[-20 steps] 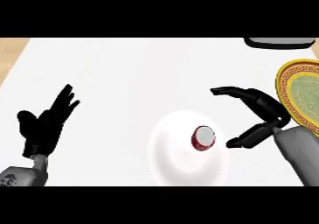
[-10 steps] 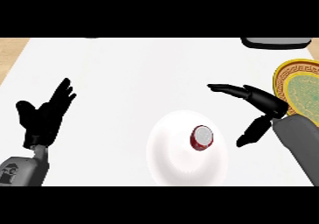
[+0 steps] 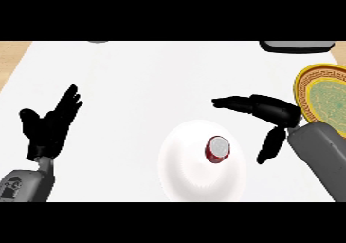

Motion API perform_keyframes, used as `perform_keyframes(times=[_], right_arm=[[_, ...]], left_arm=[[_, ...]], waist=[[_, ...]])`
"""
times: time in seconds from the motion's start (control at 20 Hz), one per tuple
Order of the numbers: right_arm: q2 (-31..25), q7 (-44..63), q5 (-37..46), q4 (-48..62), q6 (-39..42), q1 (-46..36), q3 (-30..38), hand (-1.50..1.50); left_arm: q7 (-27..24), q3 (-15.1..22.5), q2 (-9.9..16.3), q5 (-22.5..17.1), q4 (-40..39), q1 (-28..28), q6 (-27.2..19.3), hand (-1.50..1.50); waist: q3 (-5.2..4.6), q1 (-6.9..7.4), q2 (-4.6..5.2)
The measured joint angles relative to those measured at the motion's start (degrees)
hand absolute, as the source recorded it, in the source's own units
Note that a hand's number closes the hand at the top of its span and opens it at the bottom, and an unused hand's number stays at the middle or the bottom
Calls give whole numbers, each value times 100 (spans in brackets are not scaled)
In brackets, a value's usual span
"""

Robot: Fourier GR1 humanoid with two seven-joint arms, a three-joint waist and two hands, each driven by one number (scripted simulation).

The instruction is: Pick the can from the plate and place it in the plate

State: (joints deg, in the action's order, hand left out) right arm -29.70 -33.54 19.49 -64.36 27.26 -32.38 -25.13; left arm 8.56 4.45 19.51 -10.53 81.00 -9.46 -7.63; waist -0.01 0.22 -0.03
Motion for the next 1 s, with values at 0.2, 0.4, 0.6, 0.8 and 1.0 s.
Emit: perform_keyframes(times=[0.2,0.4,0.6,0.8,1.0], right_arm=[[58,248,511,-193,-48,-13,-117,-150],[231,523,1031,-354,-104,82,-289,-150],[320,603,1453,-406,52,115,-281,-150],[433,800,1716,-562,380,124,-215,-150],[745,929,2070,-431,450,51,-126,-150]], left_arm=[[-10,-94,-40,43,-107,-60,54,0],[-180,-192,-108,79,-356,-98,169,0],[-92,-293,-136,115,-296,-114,250,0],[78,-295,-191,203,-2,26,257,0],[50,-372,-263,314,-76,-38,312,0]], waist=[[-1,-10,0],[-1,-18,3],[0,-10,2],[0,-6,-2],[0,-1,2]])
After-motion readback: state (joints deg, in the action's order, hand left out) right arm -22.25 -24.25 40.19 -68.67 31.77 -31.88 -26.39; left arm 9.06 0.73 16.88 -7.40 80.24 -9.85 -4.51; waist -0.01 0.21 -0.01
